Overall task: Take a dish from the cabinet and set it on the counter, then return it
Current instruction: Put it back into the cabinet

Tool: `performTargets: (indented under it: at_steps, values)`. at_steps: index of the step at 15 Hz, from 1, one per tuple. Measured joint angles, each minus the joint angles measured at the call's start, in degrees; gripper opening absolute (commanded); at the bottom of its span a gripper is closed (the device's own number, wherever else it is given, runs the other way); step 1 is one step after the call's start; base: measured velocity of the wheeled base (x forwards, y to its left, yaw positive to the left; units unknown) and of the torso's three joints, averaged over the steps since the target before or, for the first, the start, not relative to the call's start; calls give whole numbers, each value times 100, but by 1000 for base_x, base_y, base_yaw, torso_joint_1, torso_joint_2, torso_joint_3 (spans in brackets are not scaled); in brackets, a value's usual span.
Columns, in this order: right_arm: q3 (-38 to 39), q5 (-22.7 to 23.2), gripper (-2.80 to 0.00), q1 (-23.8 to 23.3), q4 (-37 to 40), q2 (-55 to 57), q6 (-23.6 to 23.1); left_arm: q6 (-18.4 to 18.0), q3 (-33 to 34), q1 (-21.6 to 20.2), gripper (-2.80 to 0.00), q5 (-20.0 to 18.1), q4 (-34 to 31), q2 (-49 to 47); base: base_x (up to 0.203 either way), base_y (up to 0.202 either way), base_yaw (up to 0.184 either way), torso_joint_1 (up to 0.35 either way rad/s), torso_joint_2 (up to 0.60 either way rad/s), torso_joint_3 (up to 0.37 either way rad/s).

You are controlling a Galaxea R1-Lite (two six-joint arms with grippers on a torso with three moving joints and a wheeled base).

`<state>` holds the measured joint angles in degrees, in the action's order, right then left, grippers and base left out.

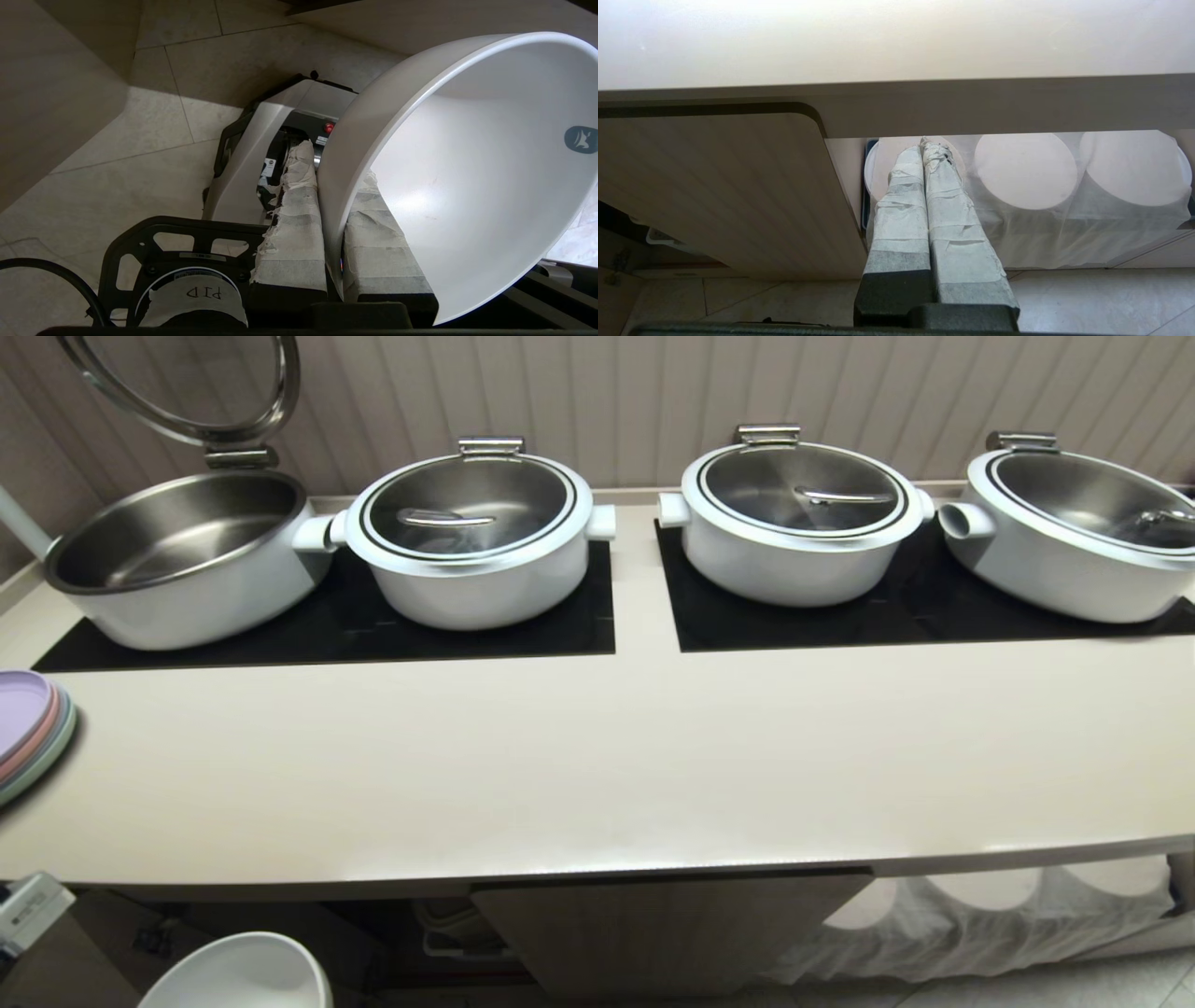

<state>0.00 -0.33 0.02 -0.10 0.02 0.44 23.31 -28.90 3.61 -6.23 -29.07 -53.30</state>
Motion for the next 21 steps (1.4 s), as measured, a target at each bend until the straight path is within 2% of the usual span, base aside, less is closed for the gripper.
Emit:
performTargets:
  at_steps: [14,17,21]
  values:
    - [0,0,-280,5,2,0,0,15,40,27,-280,-23,16,18,0,0,0,0,0,0]
    - [0,-2,-280,2,2,0,0,202,63,27,-280,-27,-2,40,0,0,0,0,0,0]
    - [0,-1,-280,2,2,0,-2,213,101,24,-280,-19,-5,63,0,0,0,-8,13,15]
